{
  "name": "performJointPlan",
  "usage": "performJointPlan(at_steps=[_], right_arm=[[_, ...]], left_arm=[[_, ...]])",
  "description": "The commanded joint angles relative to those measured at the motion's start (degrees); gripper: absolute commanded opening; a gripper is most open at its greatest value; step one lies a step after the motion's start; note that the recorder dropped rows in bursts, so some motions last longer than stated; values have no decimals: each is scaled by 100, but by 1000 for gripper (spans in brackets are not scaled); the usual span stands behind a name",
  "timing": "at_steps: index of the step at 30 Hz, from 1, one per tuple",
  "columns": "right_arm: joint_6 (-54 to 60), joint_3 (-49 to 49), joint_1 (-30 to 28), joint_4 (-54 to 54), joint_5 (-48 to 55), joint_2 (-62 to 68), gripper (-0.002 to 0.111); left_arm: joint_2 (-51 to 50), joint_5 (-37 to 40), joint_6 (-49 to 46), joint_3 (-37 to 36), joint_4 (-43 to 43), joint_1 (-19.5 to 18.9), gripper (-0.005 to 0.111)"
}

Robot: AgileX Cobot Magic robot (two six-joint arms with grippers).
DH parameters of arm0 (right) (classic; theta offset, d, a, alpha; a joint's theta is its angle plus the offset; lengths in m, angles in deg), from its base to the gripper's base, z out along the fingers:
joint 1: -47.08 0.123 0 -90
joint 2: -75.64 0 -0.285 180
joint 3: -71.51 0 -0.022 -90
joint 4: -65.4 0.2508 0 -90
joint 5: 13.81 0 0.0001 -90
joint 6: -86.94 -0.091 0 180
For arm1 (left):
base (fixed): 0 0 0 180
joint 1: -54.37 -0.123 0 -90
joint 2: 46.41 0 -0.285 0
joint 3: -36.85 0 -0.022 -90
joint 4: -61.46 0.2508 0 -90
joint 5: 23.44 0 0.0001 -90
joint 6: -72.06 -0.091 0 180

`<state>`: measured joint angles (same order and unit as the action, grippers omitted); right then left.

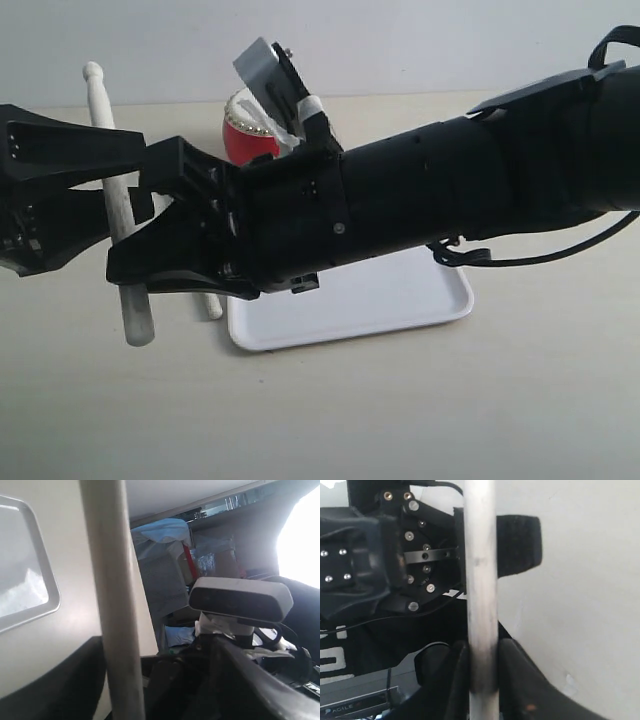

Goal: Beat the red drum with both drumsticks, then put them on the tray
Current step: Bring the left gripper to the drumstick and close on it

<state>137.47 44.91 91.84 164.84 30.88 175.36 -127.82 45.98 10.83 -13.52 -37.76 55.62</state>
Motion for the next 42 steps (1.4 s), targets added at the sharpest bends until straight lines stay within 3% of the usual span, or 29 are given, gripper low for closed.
performJointPlan(at_steps=[1, 16, 27, 29, 35, 42], right_arm=[[71, 1, 25, 51, -281, 4, 0], [106, 1, 25, 51, -400, 4, 0], [190, 1, 25, 51, -427, 4, 0], [190, 1, 25, 51, -427, 4, 0], [190, 1, 25, 51, -388, 4, 0], [231, 1, 25, 51, -178, 4, 0]], left_arm=[[1, 54, 280, -19, -31, 0, 59], [1, 54, 518, -19, 546, 0, 59], [1, 54, 807, -19, 190, 0, 59], [1, 54, 817, -19, 1, 0, 58], [1, 54, 798, -19, 46, 0, 41], [1, 54, 798, -19, 513, 0, 41]])
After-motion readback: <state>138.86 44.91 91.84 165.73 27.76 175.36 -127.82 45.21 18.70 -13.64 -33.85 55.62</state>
